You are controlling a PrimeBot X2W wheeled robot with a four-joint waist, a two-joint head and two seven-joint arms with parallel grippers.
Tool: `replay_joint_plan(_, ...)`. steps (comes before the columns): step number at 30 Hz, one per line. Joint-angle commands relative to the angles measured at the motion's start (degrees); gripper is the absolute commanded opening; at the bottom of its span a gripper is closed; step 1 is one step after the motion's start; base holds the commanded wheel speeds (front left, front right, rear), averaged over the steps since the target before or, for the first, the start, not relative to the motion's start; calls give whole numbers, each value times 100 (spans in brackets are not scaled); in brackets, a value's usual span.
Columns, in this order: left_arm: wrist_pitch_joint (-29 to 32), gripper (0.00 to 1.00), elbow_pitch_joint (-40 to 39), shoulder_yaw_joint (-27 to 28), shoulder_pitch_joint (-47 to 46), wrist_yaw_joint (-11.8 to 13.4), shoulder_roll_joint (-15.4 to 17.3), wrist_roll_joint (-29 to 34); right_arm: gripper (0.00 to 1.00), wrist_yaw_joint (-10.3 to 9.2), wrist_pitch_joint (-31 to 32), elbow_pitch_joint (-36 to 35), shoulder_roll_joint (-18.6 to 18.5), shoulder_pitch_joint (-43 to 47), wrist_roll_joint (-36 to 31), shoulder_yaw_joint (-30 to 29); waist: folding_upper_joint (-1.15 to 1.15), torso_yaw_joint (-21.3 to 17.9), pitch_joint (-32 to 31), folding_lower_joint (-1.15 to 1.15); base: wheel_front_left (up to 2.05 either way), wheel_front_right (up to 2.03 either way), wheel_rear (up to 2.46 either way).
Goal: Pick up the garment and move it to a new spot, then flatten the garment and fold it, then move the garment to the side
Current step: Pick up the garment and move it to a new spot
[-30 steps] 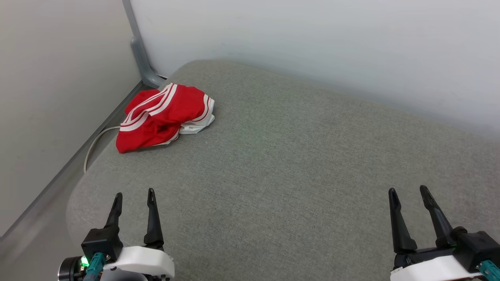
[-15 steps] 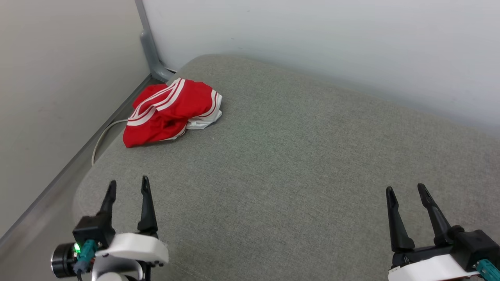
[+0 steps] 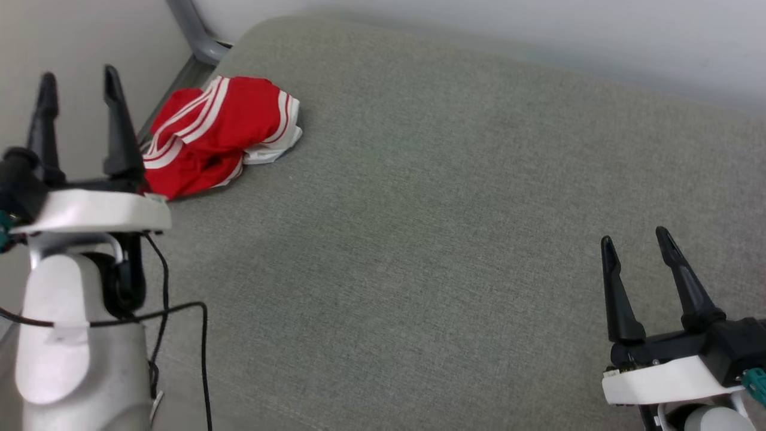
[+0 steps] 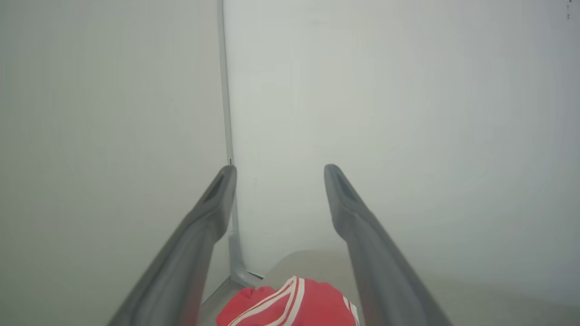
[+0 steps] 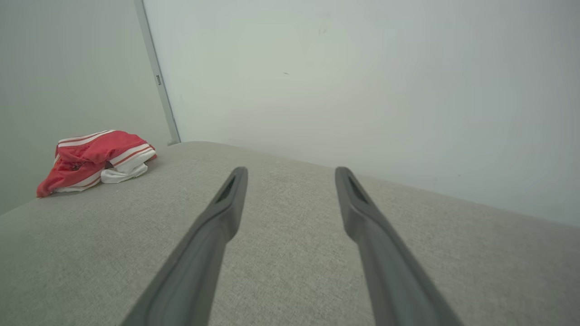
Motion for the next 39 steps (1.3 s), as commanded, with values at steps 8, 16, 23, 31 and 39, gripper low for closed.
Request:
replay_joint_plan(8,-15,100,782,198,-1240,-209,517,-287,100,-4,-12,-369,-259,-249,-158,-110,0,-379,877,-1,0,0,0)
replay_joint_plan(16,728,100,1753,-153,-2091,-288,1123,-825,100,-4,-12,-542,-385,-304,-192,-254,0,-497,1247,-1,0,0,0)
replay_joint_plan(23,2648,100,2313,-1192,-2464,-295,1802,-2072,100,-4,-12,-644,-424,-392,-208,-409,0,-589,1518,-1,0,0,0)
replay_joint_plan(31,4187,100,2755,-1883,-2676,-295,2300,-2880,100,-4,-12,-717,-514,-546,-182,-453,0,-701,1850,-1,0,0,0)
replay_joint_plan(39,5000,100,3498,-2155,-2785,-296,2316,-3344,100,-4,-12,-783,-569,-660,-217,-467,0,-867,2218,-1,0,0,0)
